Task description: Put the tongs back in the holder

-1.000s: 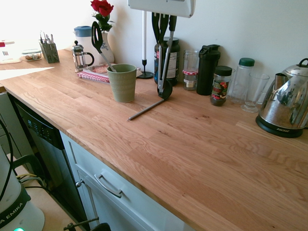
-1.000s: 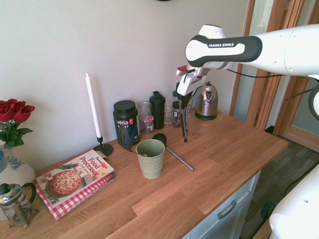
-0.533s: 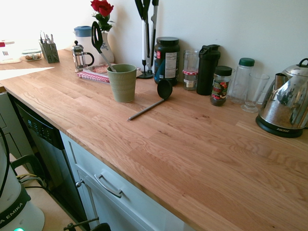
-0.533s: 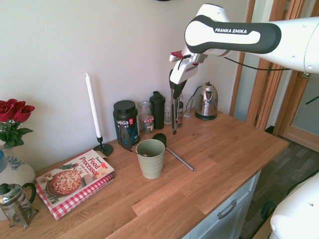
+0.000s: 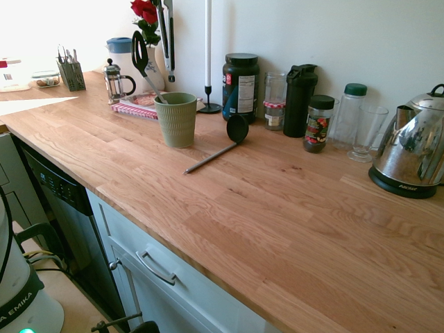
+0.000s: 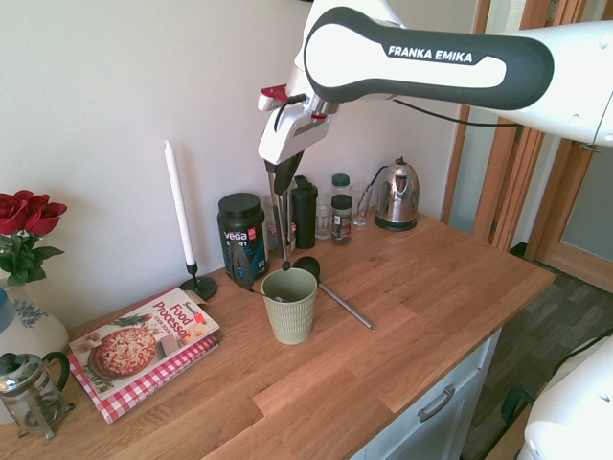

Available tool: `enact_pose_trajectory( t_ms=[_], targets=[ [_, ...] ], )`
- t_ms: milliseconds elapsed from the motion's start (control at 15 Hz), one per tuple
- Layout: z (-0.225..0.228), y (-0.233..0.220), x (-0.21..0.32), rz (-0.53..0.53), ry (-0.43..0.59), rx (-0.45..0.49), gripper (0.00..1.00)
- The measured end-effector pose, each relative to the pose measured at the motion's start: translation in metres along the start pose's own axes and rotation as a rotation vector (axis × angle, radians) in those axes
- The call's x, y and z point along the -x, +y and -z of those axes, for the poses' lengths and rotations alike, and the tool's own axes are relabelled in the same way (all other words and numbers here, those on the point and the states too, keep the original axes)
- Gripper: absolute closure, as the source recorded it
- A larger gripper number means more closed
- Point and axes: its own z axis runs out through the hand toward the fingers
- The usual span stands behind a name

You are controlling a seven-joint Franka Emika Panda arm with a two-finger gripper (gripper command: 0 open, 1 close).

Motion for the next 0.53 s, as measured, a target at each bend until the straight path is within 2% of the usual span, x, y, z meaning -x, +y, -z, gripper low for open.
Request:
enact_pose_trajectory(
  t_ms=[200, 533],
  targets=[
    [-0.038, 0.011, 0.000, -0.014, 0.006, 0.027, 1.00],
    [-0.092, 0.029, -0.001, -0.045, -0.046, 0.061, 1.00]
  ],
)
